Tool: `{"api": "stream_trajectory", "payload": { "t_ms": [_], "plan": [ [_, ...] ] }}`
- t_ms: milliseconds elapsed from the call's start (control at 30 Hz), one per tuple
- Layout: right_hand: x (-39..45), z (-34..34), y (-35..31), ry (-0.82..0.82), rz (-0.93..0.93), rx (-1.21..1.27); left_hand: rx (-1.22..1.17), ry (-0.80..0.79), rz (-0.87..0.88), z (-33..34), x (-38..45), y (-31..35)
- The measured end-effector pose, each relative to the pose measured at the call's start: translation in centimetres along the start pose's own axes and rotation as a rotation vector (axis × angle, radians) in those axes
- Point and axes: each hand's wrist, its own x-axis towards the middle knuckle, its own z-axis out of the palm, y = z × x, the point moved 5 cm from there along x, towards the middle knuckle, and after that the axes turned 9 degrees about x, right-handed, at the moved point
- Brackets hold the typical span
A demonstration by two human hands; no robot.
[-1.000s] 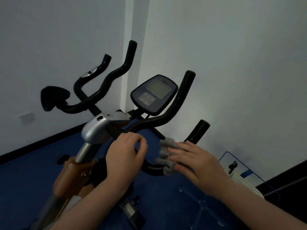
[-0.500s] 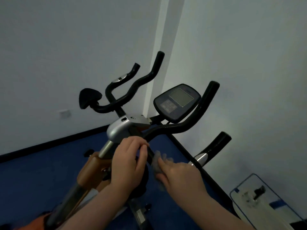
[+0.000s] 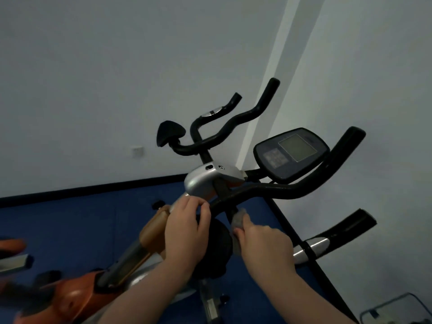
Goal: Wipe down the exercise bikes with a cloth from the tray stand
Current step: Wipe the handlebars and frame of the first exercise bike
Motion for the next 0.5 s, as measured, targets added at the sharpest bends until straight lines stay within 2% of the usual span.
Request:
{"api": "stream_trajectory", "payload": {
  "t_ms": [133,300,333,400,467,500],
  "plan": [
    [2.5,-0.5,-0.5,-0.004,0.114,0.140,-0.049,-0.033,-0.021,0.2,0.0,-0.3],
    [2.6,-2.2,1.7,-0.042,0.124,0.460,-0.131,-0.080,-0.056,0.3,0.0,-0.9],
    [2.5,-3.2,2.3,0.018,0.128,0.517,-0.154,-0.081,-0.059,0.3,0.0,-0.9],
    [2.6,-5.6,2.8,0.246,0.114,0.582,-0.172,-0.083,-0.056,0.3,0.0,-1.0],
    [3.4,-7.5,1.6,0.402,-0.016,0.549,-0.193,-0.093,-0.067,0.4,-0.1,-1.3],
    [4.1,-7.7,0.5,0.403,-0.112,0.511,-0.217,-0.109,-0.087,0.4,-0.4,-1.7]
  ]
}}
